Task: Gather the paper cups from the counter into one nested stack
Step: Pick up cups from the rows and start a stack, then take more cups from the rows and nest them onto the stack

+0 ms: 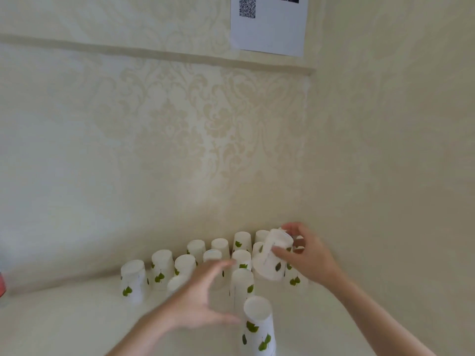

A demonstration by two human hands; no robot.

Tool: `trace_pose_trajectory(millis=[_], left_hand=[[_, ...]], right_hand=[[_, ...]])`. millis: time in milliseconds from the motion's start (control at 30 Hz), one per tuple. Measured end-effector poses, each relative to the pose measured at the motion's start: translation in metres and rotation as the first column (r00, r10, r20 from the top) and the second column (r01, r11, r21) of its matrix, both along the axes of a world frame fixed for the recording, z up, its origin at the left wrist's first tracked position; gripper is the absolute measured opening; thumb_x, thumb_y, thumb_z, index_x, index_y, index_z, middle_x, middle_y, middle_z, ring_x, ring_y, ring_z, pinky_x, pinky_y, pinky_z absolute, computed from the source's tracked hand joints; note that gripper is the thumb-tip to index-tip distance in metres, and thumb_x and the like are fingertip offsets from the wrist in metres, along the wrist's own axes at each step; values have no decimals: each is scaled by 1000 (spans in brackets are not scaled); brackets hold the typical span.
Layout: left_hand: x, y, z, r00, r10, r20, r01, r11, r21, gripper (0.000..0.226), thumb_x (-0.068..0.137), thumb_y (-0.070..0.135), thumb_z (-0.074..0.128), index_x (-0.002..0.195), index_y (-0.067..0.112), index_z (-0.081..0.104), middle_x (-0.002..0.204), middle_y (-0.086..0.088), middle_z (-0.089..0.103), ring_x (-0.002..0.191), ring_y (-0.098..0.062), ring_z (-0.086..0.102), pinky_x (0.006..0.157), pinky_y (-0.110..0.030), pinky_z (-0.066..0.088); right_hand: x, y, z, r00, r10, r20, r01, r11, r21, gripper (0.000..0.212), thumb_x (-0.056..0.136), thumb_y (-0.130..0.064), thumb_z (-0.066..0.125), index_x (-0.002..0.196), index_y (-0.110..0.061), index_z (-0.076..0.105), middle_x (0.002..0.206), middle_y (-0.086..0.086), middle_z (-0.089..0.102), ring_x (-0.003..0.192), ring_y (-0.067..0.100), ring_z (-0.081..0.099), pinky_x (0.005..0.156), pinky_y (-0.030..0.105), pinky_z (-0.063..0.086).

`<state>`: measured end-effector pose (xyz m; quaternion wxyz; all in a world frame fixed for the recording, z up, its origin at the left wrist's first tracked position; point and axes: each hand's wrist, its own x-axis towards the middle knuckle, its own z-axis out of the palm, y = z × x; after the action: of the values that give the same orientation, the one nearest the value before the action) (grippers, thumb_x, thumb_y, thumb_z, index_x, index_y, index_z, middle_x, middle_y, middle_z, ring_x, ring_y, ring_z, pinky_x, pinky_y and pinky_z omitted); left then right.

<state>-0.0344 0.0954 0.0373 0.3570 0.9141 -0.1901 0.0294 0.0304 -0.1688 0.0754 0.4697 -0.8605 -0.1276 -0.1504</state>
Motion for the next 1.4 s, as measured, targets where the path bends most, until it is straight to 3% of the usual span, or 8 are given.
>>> trace_pose_trajectory(millis=[133,400,567,667,767,1000,1200,1400], left_hand=[[19,49,-1,946,307,106,-320,934,157,76,55,66,63,125,43,41,129,11,42,123,-17,38,104,-32,37],[20,51,-41,922,383,-66,-372,919,132,54,89,31,62,137,26,37,141,-5,42,113,-15,48,89,-23,39],[8,49,-20,897,441,-19,-439,897,51,54,88,27,64,137,27,40,143,-6,43,128,-23,46,89,-27,38],[-6,37,22,891,422,165,-414,906,-84,49,86,26,67,131,28,46,133,-3,51,117,-23,52,89,-33,42],[-22,4,58,963,203,176,-159,959,-235,47,83,31,71,126,33,50,124,8,59,112,-16,59,98,-36,49],[-17,-55,30,999,-35,20,34,999,26,53,80,41,72,127,43,48,129,16,54,116,-11,52,101,-33,45],[-8,-48,-3,993,-80,-84,89,989,117,61,77,48,72,131,47,43,138,24,47,127,-1,43,109,-31,38],[34,-18,22,969,191,-157,-235,909,-344,30,93,44,52,121,35,53,127,8,56,115,-8,55,87,-25,47]], right_hand=[[-40,2,22,968,240,-70,-245,966,-81,54,67,-39,84,112,-46,55,108,-17,62,96,7,66,81,22,57],[-65,23,-20,939,281,-199,-333,888,-316,72,66,-51,79,130,-46,45,115,-27,52,105,-3,57,89,21,51],[-56,-1,-26,872,318,-373,-453,813,-365,89,68,-26,81,140,-46,35,129,-19,50,118,0,52,94,24,50],[-23,-23,-19,964,177,-197,-219,951,-218,59,79,-7,69,128,-34,52,125,-7,59,115,14,59,97,36,53],[12,-31,-21,992,-120,-44,102,950,-295,46,88,-18,64,133,-20,55,130,6,60,119,23,58,104,42,46],[52,-18,-63,940,-290,-180,129,791,-598,66,93,-51,50,149,-23,31,152,11,36,136,41,34,105,52,39],[61,-10,-78,951,-298,-78,214,821,-530,59,92,-44,57,144,-23,40,141,14,49,125,37,49,94,45,47],[14,-13,16,997,17,-76,-31,981,-193,56,80,-42,75,130,-29,56,117,-7,66,100,15,67,73,26,53]])
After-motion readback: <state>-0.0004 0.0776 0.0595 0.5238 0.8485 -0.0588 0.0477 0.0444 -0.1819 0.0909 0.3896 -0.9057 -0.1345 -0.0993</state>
